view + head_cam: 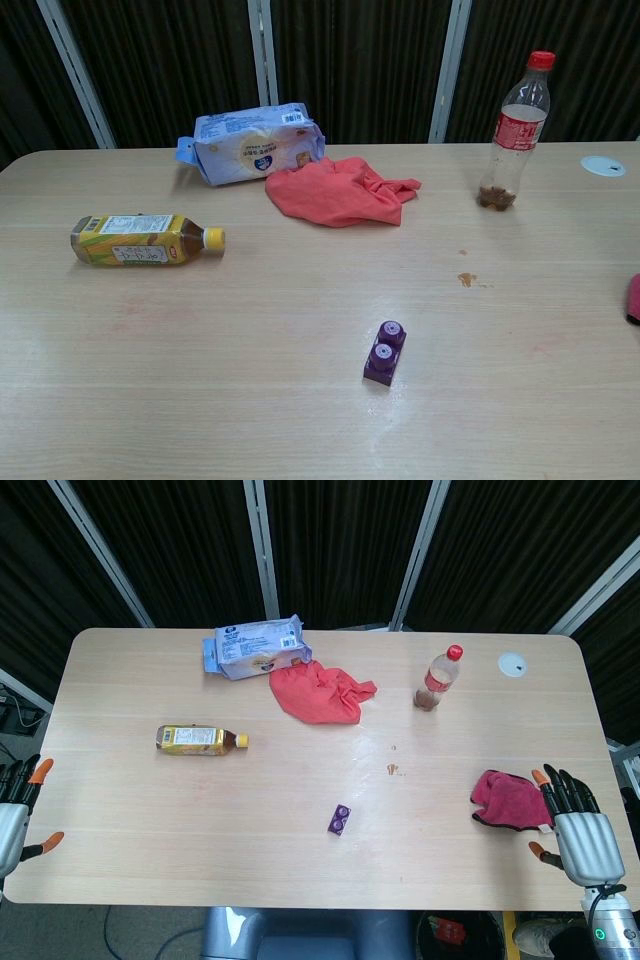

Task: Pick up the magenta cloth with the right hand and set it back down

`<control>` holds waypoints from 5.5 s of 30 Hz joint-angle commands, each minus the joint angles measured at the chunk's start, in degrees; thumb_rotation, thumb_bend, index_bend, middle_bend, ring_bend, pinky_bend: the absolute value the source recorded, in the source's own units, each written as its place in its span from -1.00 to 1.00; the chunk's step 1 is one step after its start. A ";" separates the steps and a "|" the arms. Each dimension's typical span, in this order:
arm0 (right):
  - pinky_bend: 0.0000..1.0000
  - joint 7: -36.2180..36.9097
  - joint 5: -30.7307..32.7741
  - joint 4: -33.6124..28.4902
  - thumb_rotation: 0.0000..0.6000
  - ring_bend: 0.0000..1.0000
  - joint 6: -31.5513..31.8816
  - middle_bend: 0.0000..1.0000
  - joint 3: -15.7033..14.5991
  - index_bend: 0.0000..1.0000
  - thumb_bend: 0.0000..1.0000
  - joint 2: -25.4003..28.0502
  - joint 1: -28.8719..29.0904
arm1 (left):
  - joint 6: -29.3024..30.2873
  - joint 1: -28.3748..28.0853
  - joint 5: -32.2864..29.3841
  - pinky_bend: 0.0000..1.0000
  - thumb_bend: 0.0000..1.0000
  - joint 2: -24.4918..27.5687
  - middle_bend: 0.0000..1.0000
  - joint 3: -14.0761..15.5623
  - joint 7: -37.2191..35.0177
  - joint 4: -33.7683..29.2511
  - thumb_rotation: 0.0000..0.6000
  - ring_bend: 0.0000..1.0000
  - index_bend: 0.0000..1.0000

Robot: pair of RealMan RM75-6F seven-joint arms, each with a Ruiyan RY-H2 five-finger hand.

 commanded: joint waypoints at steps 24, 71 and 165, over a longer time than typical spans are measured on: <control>-0.77 -6.06 8.19 -4.55 1.00 -1.00 -8.80 -1.00 0.47 -1.00 -1.00 -0.41 2.44 | -0.02 0.42 -0.62 -1.00 -0.92 0.50 -1.00 0.05 -0.58 -0.67 1.00 -1.00 -1.00; -0.28 -21.86 38.63 22.51 1.00 -0.78 -20.25 -0.62 7.18 -0.42 -0.54 -25.51 15.39 | -3.13 -0.48 -4.06 -1.00 -0.92 0.99 -1.00 -0.77 -3.12 -2.37 1.00 -1.00 -1.00; 0.67 -13.00 24.98 42.35 1.00 0.32 -20.43 0.45 16.29 0.45 -0.26 -42.63 29.23 | -4.17 -1.00 -4.55 -1.00 -0.92 0.94 -1.00 -0.76 -5.64 -3.49 1.00 -1.00 -1.00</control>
